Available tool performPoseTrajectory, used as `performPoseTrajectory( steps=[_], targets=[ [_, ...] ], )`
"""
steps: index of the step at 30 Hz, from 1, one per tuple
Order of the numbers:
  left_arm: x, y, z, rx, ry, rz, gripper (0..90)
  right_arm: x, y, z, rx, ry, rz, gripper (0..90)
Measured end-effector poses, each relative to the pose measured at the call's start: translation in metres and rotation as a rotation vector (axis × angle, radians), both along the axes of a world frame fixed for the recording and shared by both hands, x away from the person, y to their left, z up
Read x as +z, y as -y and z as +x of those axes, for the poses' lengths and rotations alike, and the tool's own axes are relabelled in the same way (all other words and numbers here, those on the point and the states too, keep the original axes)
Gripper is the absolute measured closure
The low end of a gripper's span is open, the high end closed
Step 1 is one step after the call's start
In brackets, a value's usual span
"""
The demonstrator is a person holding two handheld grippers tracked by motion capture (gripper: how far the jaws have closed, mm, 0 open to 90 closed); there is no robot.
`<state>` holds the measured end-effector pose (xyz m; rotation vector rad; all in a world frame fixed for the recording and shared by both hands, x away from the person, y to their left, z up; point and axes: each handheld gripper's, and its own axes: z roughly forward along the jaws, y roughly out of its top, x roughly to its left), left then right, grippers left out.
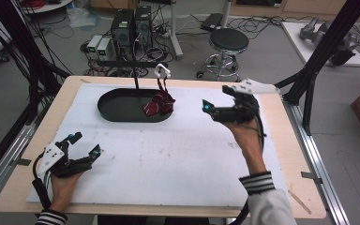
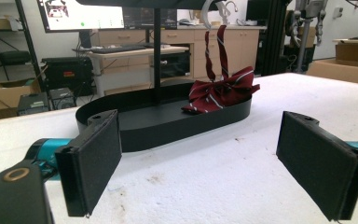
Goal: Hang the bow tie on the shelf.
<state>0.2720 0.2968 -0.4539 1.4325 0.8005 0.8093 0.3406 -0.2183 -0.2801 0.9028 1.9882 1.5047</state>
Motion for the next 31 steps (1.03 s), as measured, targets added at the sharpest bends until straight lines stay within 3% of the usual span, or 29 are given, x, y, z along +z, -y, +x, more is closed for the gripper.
performPoseTrajectory(
  steps=[6,8,13,14,15,16,19,20,22,25,31],
  targets=[
    [0.000,0.000,0.001,-0.001,-0.007,-0.001,14.3,-0.046,0.030,-0.044,-0.061,0.048,-0.013,10.8],
    [0.000,0.000,0.001,-0.001,-0.008,0.001,14.3,-0.064,0.034,-0.054,-0.075,0.052,0.004,10.7],
    [0.000,0.000,0.001,-0.002,-0.005,-0.001,14.3,-0.120,0.042,-0.069,-0.160,0.134,0.089,10.8],
    [0.000,0.000,0.001,-0.002,-0.003,-0.001,14.3,-0.126,0.042,-0.069,-0.165,0.114,0.090,10.7],
    [0.000,0.000,0.001,-0.002,-0.003,-0.001,14.3,-0.129,0.041,-0.067,-0.173,0.074,0.067,10.7],
    [0.000,0.000,0.000,-0.002,-0.002,-0.002,14.3,-0.133,0.039,-0.066,-0.198,0.066,0.062,10.8],
    [0.000,0.000,0.000,-0.002,0.002,-0.003,14.3,-0.150,0.036,-0.069,-0.216,0.113,0.075,10.8],
    [0.000,0.000,0.000,-0.002,0.002,-0.003,14.3,-0.150,0.036,-0.069,-0.216,0.113,0.075,10.8],
    [0.000,0.000,-0.001,-0.002,0.006,-0.006,14.3,-0.170,0.035,-0.070,-0.225,0.100,0.067,10.8],
    [0.000,0.000,-0.001,-0.001,0.007,-0.004,14.2,-0.168,0.036,-0.074,-0.221,0.138,0.096,10.8],
    [0.000,0.000,-0.001,0.003,0.011,-0.007,14.2,-0.171,0.036,-0.075,-0.203,0.134,0.089,10.8]
  ],
)
